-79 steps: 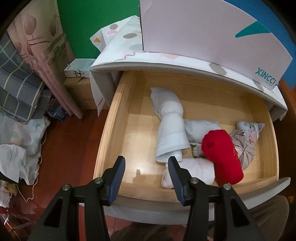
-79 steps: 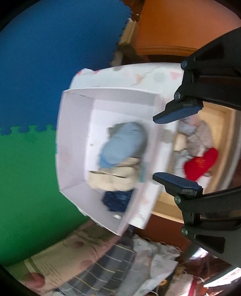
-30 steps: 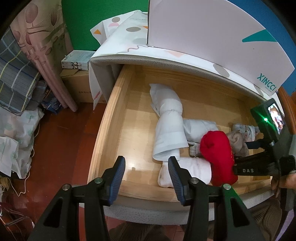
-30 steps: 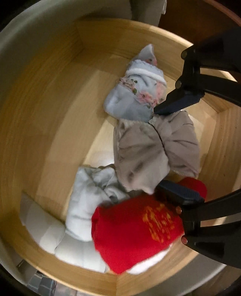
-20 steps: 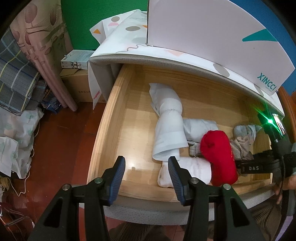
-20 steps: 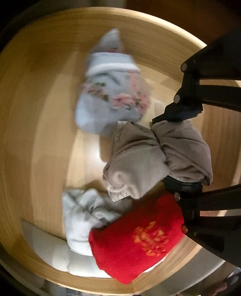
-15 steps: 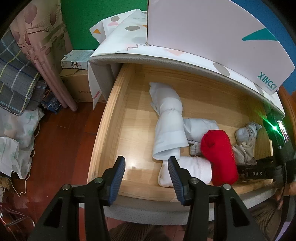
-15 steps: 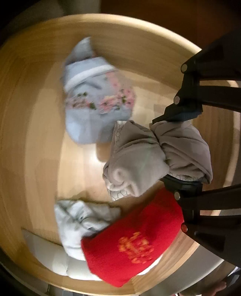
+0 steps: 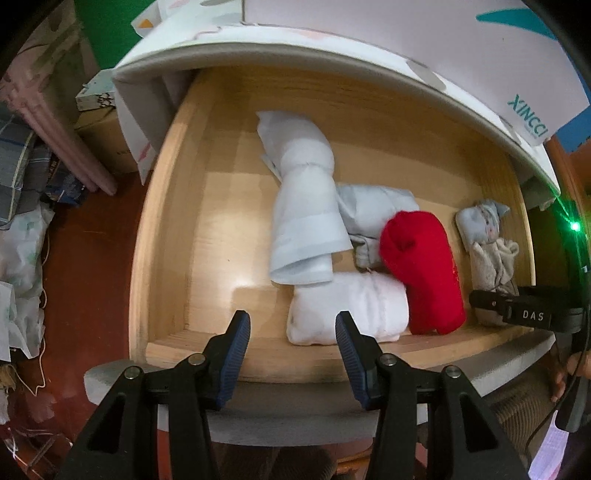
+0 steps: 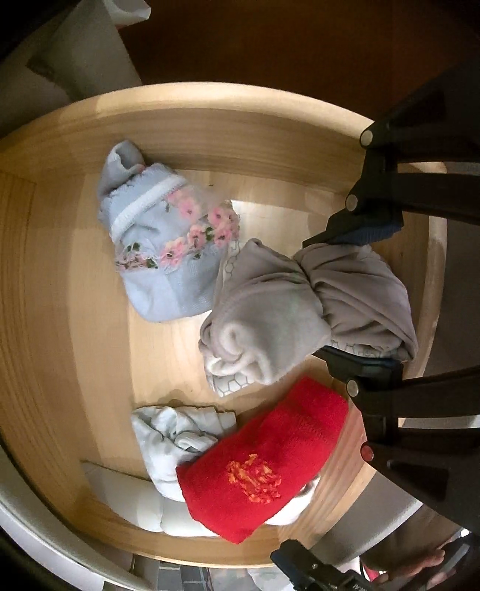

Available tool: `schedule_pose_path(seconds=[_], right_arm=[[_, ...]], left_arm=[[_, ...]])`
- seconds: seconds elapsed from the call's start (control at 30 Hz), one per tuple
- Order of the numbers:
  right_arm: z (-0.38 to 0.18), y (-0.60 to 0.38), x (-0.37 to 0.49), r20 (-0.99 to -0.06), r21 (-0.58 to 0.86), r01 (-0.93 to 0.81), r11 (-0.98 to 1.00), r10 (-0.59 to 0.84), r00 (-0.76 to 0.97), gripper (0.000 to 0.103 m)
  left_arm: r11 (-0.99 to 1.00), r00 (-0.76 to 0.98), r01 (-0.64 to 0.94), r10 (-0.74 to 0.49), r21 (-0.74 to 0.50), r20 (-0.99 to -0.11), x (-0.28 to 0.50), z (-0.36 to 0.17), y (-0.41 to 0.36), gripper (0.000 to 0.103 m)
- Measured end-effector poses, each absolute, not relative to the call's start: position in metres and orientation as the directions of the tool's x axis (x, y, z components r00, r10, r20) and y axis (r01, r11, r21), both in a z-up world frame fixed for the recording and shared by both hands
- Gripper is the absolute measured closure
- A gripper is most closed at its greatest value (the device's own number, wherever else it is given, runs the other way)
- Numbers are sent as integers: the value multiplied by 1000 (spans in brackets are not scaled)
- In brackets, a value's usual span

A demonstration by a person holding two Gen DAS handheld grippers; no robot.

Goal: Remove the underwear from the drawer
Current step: 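Move the left tool toward the white rolled bundle while the right tool holds the taupe underwear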

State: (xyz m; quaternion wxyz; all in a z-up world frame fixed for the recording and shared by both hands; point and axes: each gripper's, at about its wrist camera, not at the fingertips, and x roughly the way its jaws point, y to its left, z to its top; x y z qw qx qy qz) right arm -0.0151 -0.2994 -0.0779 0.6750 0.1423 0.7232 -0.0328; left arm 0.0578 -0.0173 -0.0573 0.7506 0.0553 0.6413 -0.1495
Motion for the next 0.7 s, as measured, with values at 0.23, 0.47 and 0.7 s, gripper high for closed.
schedule_pose_path(seconds=[0.23, 0.47, 0.7], right_arm=[[-61, -300, -6, -981, 172, 254, 952, 188, -39, 60], [-68, -303, 2, -978, 191, 261, 946, 208, -36, 60], [-70, -306, 4, -975, 205, 267, 942, 221, -30, 60]], left_arm=[[943, 120, 303, -177, -134, -977, 59, -55, -38, 47], [930, 59, 342, -161, -132, -985, 56, -62, -81, 46], [929, 43, 370, -47, -28, -998, 61, -82, -106, 46]])
